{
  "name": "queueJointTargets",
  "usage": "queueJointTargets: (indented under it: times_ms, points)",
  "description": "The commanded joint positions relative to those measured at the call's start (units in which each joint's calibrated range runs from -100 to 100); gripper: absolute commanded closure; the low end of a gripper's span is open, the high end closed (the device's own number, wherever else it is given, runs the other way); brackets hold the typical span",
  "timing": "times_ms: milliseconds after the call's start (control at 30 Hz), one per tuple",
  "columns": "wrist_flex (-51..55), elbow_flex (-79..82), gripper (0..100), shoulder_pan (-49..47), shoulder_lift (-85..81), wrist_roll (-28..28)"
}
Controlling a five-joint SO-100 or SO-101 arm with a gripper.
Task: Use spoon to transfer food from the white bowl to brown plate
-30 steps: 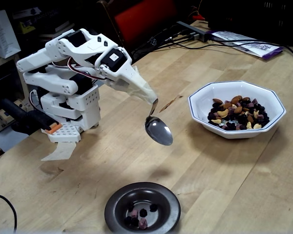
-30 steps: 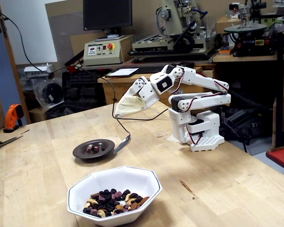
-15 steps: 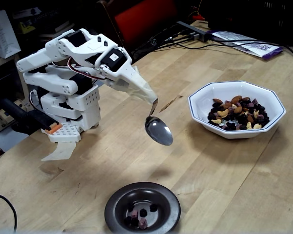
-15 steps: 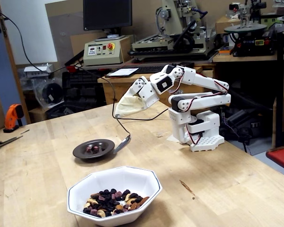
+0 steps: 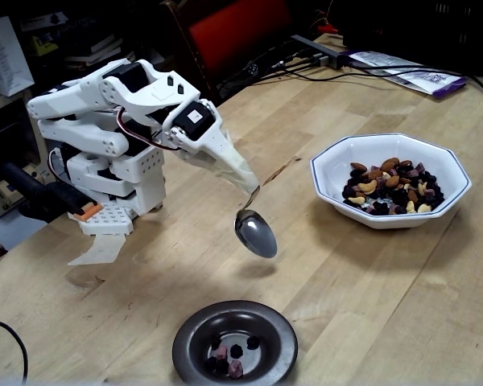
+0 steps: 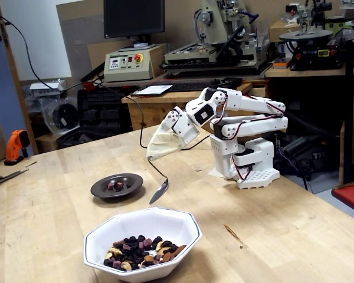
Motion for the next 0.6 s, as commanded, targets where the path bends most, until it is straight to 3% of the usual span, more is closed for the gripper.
queueJointTargets:
  times_ms: [0,567]
  points:
    - [-1.0,-0.7,96,-0.1,0.3,0.0]
    - [-1.0,-0.7,96,-0.3,0.3,0.0]
